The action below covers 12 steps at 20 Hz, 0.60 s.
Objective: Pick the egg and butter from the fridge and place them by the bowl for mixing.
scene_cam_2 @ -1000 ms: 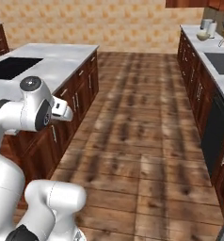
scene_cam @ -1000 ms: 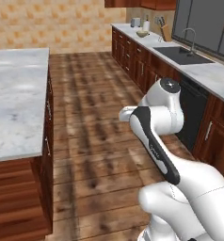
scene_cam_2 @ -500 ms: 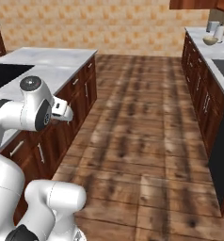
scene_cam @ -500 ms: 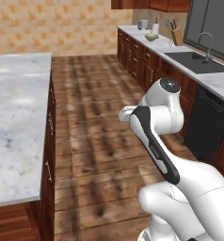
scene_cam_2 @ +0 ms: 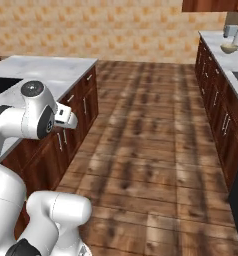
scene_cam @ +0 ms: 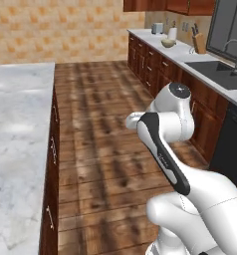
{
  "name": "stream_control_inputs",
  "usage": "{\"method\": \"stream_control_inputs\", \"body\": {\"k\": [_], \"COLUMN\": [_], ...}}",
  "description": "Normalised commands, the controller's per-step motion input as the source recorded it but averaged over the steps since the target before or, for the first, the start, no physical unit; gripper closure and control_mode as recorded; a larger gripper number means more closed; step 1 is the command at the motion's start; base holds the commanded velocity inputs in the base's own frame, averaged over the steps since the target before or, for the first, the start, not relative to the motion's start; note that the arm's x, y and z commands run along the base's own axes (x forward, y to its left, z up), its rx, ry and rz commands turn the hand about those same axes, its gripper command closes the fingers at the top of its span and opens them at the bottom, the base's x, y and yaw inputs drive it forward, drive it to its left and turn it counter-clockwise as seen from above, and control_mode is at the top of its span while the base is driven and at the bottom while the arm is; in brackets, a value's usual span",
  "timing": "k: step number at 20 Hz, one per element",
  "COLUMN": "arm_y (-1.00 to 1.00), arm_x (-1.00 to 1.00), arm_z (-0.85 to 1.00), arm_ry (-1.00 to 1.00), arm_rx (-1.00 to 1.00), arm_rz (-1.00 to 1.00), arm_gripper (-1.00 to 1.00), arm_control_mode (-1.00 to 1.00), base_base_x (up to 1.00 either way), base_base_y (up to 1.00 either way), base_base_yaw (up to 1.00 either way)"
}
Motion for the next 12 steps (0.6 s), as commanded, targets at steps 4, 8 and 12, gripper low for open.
{"method": "stream_control_inputs", "body": {"k": [4, 8, 12], "arm_y": [0.0, 0.0, 0.0], "arm_x": [0.0, 0.0, 0.0], "arm_z": [0.0, 0.0, 0.0], "arm_ry": [0.0, 0.0, 0.0], "arm_rx": [0.0, 0.0, 0.0], "arm_rz": [0.0, 0.0, 0.0], "arm_gripper": [1.0, 1.0, 1.0], "arm_control_mode": [1.0, 1.0, 1.0], "base_base_x": [0.94, 0.94, 0.91], "base_base_y": [0.0, 0.0, 0.0], "base_base_yaw": [0.01, 0.01, 0.0]}}
